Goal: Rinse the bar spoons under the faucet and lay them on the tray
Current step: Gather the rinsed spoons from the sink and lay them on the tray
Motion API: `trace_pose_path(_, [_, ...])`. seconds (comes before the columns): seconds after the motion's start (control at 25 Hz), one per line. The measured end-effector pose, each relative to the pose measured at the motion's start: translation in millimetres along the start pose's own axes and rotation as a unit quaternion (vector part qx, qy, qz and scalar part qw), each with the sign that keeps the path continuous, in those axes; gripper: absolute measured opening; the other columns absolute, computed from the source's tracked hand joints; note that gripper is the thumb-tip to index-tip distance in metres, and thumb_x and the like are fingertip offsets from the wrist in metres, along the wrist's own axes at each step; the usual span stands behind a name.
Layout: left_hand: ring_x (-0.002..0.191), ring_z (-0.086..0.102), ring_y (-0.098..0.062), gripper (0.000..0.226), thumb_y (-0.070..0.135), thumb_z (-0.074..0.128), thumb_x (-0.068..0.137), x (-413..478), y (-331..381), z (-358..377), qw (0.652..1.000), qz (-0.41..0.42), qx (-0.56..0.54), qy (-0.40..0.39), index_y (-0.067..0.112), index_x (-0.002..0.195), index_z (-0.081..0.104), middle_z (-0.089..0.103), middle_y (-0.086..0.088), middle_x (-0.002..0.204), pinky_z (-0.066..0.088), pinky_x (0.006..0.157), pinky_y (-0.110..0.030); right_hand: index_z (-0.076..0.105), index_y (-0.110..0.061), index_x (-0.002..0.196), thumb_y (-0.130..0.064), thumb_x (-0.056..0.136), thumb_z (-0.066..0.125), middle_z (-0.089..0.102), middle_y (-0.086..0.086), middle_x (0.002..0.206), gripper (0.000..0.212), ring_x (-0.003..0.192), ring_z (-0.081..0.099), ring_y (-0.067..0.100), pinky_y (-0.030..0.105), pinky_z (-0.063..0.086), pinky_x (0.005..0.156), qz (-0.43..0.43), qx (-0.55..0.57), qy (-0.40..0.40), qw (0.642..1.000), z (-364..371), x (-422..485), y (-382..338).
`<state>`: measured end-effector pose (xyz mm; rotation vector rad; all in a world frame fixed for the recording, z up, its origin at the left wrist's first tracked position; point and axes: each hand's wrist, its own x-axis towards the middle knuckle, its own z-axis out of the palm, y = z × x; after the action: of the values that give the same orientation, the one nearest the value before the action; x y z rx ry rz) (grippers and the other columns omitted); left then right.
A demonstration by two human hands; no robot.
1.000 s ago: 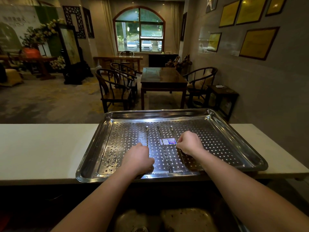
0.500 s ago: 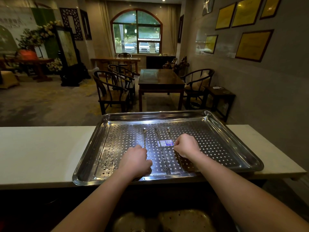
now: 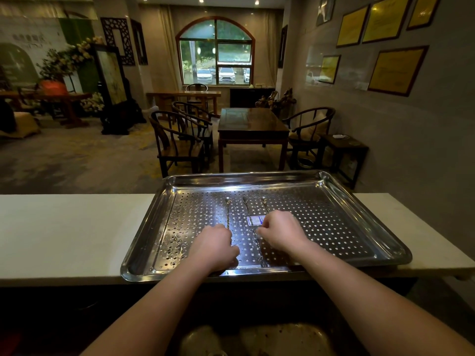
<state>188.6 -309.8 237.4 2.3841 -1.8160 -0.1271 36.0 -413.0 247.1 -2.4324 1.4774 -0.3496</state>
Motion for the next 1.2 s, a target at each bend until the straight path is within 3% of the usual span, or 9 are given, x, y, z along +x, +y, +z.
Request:
trace_pose_path(0.32, [0.093, 0.055, -0.027, 0.029, 0.038, 0.057, 0.076, 0.3, -1.5, -3.2, 1.0, 0.012, 0.005, -0.024, 0.011, 0.083, 0.066, 0.057, -0.005, 0.096, 0.052, 0.076, -0.038, 0.076, -0.006, 0.078, -0.011, 0.075, 0.066, 0.074, 0.011, 0.076, 0.012, 0.077, 0.07, 0.027, 0.029, 0.051, 0.062, 0.031, -0.012, -0.018, 0.999, 15.2, -1.4, -15.7])
trace_pose_path(0.52, [0.1, 0.053, -0.027, 0.03, 0.038, 0.055, 0.079, 0.6, -1.6, -1.3, 1.0, 0.012, 0.0, -0.029, 0.012, 0.09, 0.066, 0.056, -0.005, 0.105, 0.051, 0.086, -0.04, 0.074, -0.009, 0.076, -0.011, 0.075, 0.067, 0.073, 0.009, 0.074, 0.007, 0.073, 0.07, 0.025, 0.031, 0.057, 0.063, 0.068, 0.016, -0.008, 0.998, 18.8, 1.2, -17.5])
trace_pose_path(0.76, [0.098, 0.053, -0.027, 0.028, 0.037, 0.057, 0.078, 2.6, -2.6, 0.4, 0.999, 0.012, -0.002, -0.032, 0.012, 0.086, 0.065, 0.056, -0.004, 0.105, 0.051, 0.085, -0.042, 0.071, -0.01, 0.074, -0.013, 0.074, 0.068, 0.072, 0.01, 0.072, 0.004, 0.069, 0.071, 0.027, 0.036, 0.062, 0.067, 0.084, 0.024, -0.005, 0.996, 19.5, 3.2, -20.6])
trace_pose_path(0.96, [0.095, 0.052, -0.026, 0.027, 0.037, 0.056, 0.079, 2.6, -3.5, 1.1, 0.999, 0.022, -0.001, -0.034, 0.012, 0.083, 0.066, 0.056, -0.003, 0.102, 0.051, 0.082, -0.042, 0.069, -0.01, 0.074, -0.011, 0.071, 0.065, 0.07, 0.008, 0.071, 0.005, 0.07, 0.069, 0.027, 0.028, 0.055, 0.062, 0.087, 0.024, -0.01, 0.996, 18.8, -0.4, -25.4])
trace_pose_path(1.12, [0.098, 0.054, -0.026, 0.023, 0.034, 0.059, 0.079, -1.6, -4.4, -4.3, 0.999, 0.026, -0.011, -0.037, 0.015, 0.09, 0.066, 0.056, -0.004, 0.104, 0.052, 0.084, -0.041, 0.072, -0.007, 0.075, -0.02, 0.078, 0.072, 0.073, 0.01, 0.072, 0.014, 0.068, 0.071, 0.026, 0.035, 0.061, 0.067, 0.077, 0.065, -0.014, 0.995, 6.3, -12.3, -23.0])
trace_pose_path(1.2, [0.096, 0.057, -0.026, 0.02, 0.031, 0.065, 0.075, -2.9, -7.2, -7.5, 0.999, 0.027, -0.006, -0.037, 0.016, 0.088, 0.066, 0.058, -0.004, 0.1, 0.053, 0.082, -0.04, 0.072, -0.011, 0.076, -0.03, 0.083, 0.073, 0.074, 0.007, 0.075, 0.02, 0.072, 0.07, 0.021, 0.032, 0.057, 0.068, 0.072, 0.077, 0.005, 0.994, -2.3, -20.3, -14.8])
